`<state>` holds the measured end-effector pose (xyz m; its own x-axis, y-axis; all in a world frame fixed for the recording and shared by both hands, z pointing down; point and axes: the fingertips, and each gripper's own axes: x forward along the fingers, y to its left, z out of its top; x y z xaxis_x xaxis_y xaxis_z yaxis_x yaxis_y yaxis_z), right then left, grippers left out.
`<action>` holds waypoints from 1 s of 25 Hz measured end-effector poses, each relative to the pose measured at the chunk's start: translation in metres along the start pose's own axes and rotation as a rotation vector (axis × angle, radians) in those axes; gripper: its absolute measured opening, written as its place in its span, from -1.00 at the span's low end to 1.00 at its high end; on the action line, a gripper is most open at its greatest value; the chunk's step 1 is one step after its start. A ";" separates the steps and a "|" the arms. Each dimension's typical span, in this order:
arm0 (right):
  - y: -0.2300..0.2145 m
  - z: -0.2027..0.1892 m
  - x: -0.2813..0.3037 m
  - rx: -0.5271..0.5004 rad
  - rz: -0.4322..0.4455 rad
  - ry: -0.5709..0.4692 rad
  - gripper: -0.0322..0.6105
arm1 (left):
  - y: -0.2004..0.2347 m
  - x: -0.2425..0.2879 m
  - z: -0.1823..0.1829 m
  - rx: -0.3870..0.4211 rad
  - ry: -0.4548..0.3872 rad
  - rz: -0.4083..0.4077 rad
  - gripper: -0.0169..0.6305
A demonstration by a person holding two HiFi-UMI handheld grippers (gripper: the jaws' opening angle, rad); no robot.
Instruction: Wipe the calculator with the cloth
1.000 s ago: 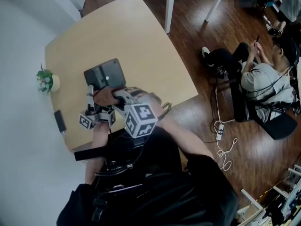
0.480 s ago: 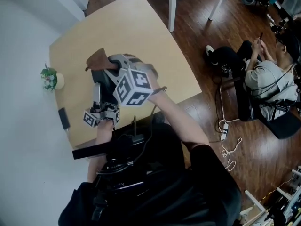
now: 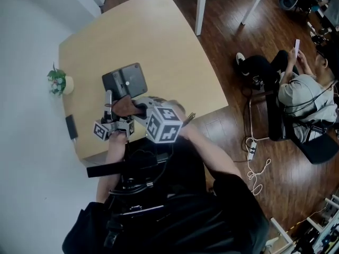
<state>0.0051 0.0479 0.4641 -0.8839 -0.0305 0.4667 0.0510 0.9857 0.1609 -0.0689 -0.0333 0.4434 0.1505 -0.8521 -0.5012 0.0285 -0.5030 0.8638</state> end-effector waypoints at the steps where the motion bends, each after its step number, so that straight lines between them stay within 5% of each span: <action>1: 0.005 -0.005 -0.003 0.018 0.033 0.000 -0.71 | 0.001 -0.001 -0.002 -0.003 0.000 0.002 -0.72; 4: -0.013 -0.002 -0.024 0.101 0.022 -0.081 -0.71 | 0.003 -0.002 -0.006 0.007 0.024 0.015 -0.72; 7: -0.076 0.025 -0.054 0.187 -0.159 -0.208 -0.71 | 0.001 -0.002 -0.011 0.010 0.048 0.025 -0.72; 10: -0.134 0.038 -0.065 0.164 -0.372 -0.196 -0.71 | 0.003 -0.003 -0.018 0.025 0.080 0.037 -0.72; 12: -0.149 0.039 -0.054 0.146 -0.402 -0.165 -0.71 | 0.004 -0.003 -0.023 0.030 0.094 0.045 -0.72; 19: -0.059 0.002 0.024 0.093 -0.111 -0.036 -0.71 | 0.037 -0.026 0.009 -0.014 0.040 0.173 -0.71; 23: 0.007 -0.031 0.073 0.286 0.151 -0.012 -0.71 | 0.084 -0.055 0.032 -0.024 0.076 0.299 -0.71; 25: 0.015 -0.049 0.087 0.395 0.213 -0.005 -0.71 | 0.109 -0.071 0.041 -0.045 0.100 0.355 -0.70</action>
<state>-0.0486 0.0516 0.5498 -0.8750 0.1798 0.4494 0.0514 0.9577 -0.2832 -0.1167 -0.0336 0.5706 0.2547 -0.9530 -0.1640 0.0002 -0.1696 0.9855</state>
